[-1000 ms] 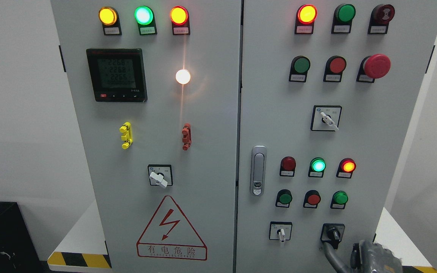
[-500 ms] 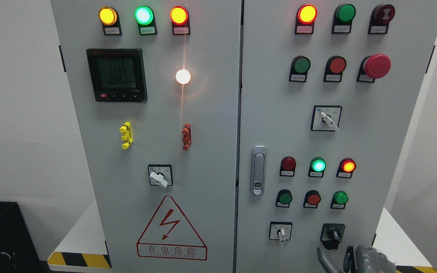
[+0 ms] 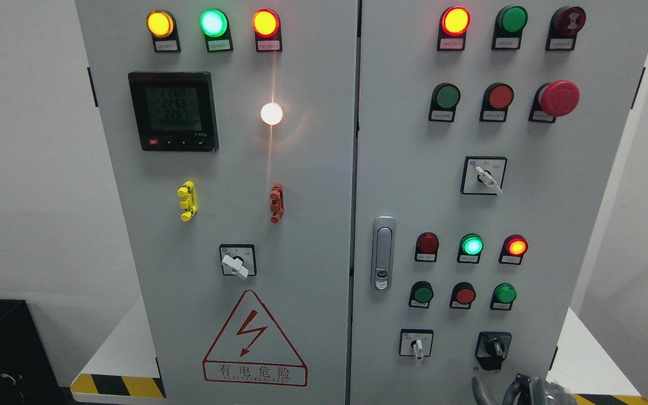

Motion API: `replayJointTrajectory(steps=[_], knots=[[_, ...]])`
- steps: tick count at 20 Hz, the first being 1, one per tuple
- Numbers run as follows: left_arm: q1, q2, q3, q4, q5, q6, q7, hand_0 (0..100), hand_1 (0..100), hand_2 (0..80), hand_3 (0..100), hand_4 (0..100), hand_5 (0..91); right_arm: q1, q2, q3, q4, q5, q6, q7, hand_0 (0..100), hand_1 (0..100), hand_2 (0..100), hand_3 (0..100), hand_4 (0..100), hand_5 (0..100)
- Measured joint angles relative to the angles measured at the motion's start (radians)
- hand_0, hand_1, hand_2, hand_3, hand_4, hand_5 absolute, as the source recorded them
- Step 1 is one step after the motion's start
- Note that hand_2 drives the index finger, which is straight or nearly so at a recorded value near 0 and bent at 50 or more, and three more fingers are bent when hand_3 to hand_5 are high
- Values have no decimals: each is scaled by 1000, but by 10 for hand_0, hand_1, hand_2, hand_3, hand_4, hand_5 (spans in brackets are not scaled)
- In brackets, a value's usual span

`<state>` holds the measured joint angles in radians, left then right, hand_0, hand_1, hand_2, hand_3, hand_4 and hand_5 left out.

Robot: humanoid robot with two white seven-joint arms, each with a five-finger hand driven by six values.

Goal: Flip black knob to close circuit

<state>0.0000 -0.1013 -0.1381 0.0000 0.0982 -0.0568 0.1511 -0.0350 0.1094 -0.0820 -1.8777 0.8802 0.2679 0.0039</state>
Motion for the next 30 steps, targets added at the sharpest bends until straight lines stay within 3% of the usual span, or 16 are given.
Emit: replayJointTrajectory(steps=[3, 10, 13, 20, 25, 30], knots=[[0, 0, 0, 0, 0, 0, 0, 120, 556, 0, 0, 0, 0, 24, 4, 8, -30, -123, -2, -40, 0, 70, 529, 834, 784, 685], [0, 0, 0, 0, 0, 0, 0, 120, 556, 0, 0, 0, 0, 118, 10, 21, -105, -414, -22, -84, 0, 65, 398, 676, 651, 516], [0, 0, 0, 0, 0, 0, 0, 120, 556, 0, 0, 0, 0, 159, 11, 26, -130, -539, -79, -99, 0, 67, 319, 528, 514, 380], [0, 0, 0, 0, 0, 0, 0, 120, 556, 0, 0, 0, 0, 227, 13, 33, -166, -791, -212, -109, 0, 68, 173, 311, 279, 145], [0, 0, 0, 0, 0, 0, 0, 120, 556, 0, 0, 0, 0, 262, 12, 35, -177, -916, -273, -57, 0, 38, 62, 155, 112, 0], [0, 0, 0, 0, 0, 0, 0, 120, 556, 0, 0, 0, 0, 295, 11, 37, -182, -989, -319, 10, 0, 11, 1, 75, 7, 0]])
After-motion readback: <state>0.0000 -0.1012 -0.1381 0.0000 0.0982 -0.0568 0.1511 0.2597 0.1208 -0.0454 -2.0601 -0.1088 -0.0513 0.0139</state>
